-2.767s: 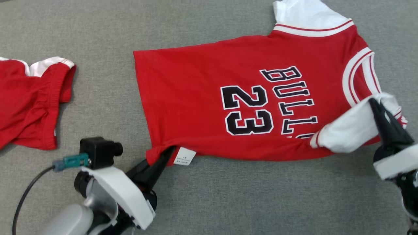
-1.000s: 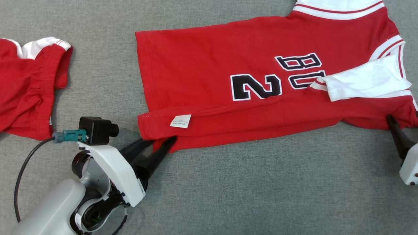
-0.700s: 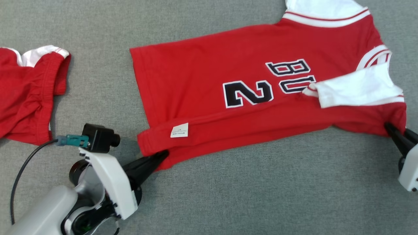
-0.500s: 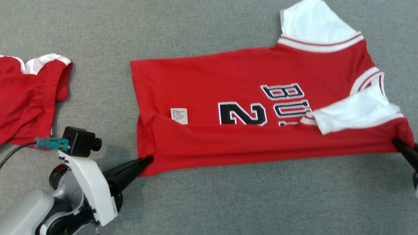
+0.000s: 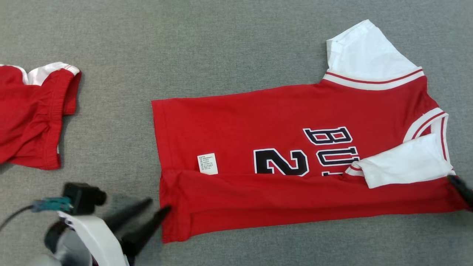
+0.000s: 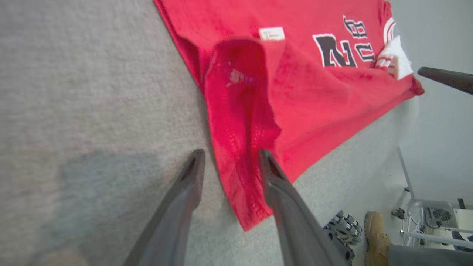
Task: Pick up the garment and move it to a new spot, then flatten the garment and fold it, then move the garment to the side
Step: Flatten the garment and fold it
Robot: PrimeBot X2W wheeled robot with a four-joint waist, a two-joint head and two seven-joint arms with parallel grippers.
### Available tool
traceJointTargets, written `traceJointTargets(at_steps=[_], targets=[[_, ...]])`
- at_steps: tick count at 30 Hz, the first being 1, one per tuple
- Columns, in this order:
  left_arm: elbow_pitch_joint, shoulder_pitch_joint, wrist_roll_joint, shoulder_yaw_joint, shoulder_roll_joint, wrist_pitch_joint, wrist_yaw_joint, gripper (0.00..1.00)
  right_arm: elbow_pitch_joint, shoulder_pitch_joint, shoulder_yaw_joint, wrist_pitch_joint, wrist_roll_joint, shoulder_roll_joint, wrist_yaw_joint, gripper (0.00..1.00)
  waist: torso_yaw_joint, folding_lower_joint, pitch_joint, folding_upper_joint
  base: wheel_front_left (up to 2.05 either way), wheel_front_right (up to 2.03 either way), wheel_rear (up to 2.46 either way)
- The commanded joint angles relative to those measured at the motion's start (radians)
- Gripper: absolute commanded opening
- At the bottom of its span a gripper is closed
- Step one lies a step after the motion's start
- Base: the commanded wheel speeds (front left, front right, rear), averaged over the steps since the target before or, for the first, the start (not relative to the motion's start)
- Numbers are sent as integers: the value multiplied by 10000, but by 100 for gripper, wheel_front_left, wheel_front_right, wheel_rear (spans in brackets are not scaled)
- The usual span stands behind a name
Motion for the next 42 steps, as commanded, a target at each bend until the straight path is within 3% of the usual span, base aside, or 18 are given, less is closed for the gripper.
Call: traceJointTargets(at_steps=[1, 5, 9, 15, 20, 26, 31, 32, 33, 34, 42], targets=[[-195, -107, 175, 325, 114, -300, 233, 100, -353, -313, -223, -115, 112, -113, 2, 100, 74, 0, 46, 0, 0, 0, 0], [-669, -824, 434, 1000, 140, -675, 737, 100, -983, -1308, -546, 6, 96, -385, 2, 100, 348, 0, 387, 0, 0, 0, 0], [-293, -2278, 875, 930, -241, -280, 807, 100, -581, -3188, -438, 192, -398, -282, 2, 100, 744, 0, 973, 0, 0, 0, 0], [1183, -4577, 1422, 125, -1227, 712, 282, 100, 1305, -6413, 403, 620, -1795, 164, 0, 100, 1436, 0, 1888, 0, 0, 0, 0], [2606, -5849, 1779, -491, -2171, 1041, -175, 100, 2981, -8134, 721, 493, -2728, 567, 0, 100, 1950, 0, 2309, 0, 0, 0, 0], [3740, -6481, 1698, -730, -2909, 997, -666, 100, 4227, -8849, 1030, 395, -3251, 696, 2, 100, 2107, 0, 2572, 0, 0, 0, 0], [4199, -6721, 1667, -985, -3125, 1199, -918, 100, 4781, -8721, 1442, 511, -3044, 773, 3, 100, 1908, 0, 2544, 0, 0, 0, 0], [4222, -6738, 1612, -1052, -3157, 1257, -991, 100, 4815, -8695, 1551, 574, -2913, 784, 3, 93, 1868, 0, 2535, 0, 0, 0, 0], [4221, -6715, 1514, -1065, -3244, 1216, -1065, 45, 4818, -8693, 1644, 540, -2689, 862, 5, 1, 1818, 0, 2519, 0, 0, 0, 0], [4228, -6689, 1402, -1131, -3309, 1308, -1149, 0, 4790, -8708, 1676, 409, -2501, 919, 14, 0, 1777, 0, 2494, 0, 0, 0, 0], [3904, -6568, 1210, -885, -3134, 591, -1338, 0, 4142, -8673, 1550, -1008, -1457, 744, 2, 0, 1407, 0, 1980, 0, 0, 0, 0]])
